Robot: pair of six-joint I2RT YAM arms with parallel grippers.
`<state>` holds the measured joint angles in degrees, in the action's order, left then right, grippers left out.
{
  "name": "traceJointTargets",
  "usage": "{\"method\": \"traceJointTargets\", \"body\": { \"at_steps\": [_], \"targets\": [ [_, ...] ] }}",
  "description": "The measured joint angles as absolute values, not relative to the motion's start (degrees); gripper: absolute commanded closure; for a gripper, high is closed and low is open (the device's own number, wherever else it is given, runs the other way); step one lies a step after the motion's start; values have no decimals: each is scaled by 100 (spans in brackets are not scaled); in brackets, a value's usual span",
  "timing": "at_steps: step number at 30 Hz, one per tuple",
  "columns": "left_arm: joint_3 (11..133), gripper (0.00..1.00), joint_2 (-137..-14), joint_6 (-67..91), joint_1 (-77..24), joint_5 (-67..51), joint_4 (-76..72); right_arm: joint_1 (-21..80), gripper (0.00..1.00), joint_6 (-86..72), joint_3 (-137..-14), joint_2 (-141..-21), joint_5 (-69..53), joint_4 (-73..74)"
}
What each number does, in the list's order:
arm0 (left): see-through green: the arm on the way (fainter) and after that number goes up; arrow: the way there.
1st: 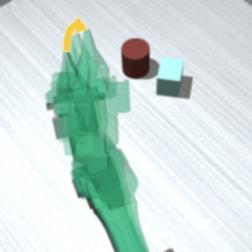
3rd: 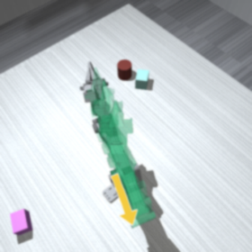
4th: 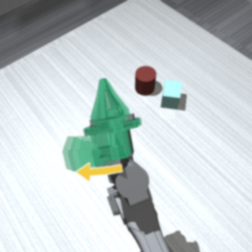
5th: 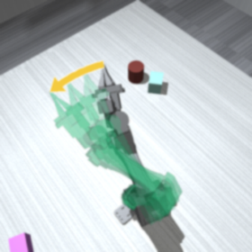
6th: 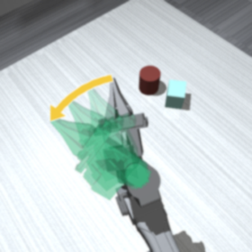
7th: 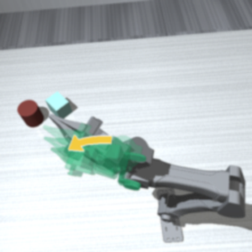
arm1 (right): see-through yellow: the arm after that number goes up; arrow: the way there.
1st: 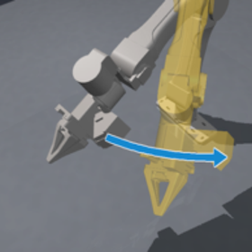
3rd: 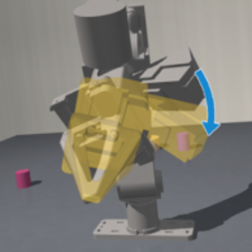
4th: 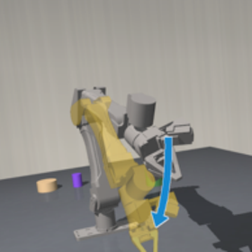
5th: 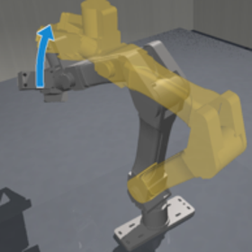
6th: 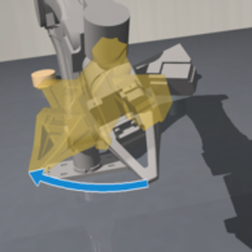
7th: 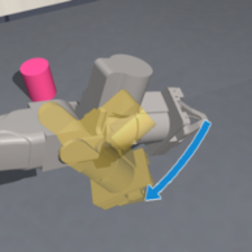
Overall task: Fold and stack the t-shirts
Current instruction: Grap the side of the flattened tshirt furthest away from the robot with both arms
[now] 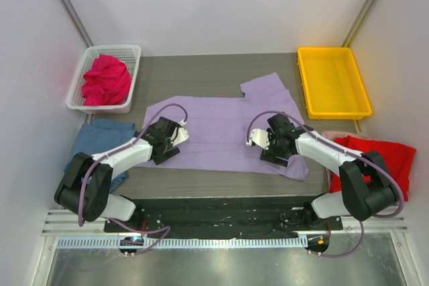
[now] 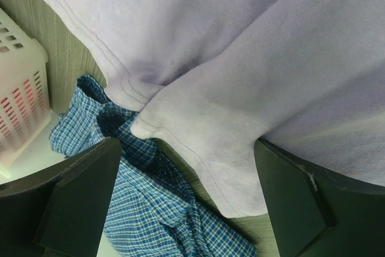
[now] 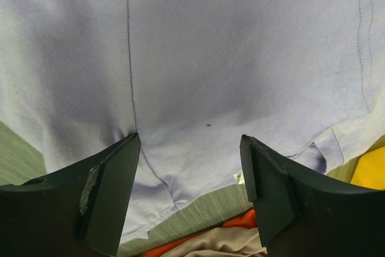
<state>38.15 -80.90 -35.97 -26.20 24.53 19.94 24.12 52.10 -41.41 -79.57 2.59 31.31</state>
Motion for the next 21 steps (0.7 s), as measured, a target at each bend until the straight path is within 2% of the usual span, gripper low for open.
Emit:
{"method": "traceJointTargets", "body": {
  "at_steps": [15,21],
  "targets": [
    [3033,0,-6941,-3046,-2853,2357,2217,2504,23,5002,-3697,-7349,215,3400],
    [2952,0,-6670,-2919,-2869,2248,2464,2504,21,4886,-3726,-7341,242,3485]
  ]
}}
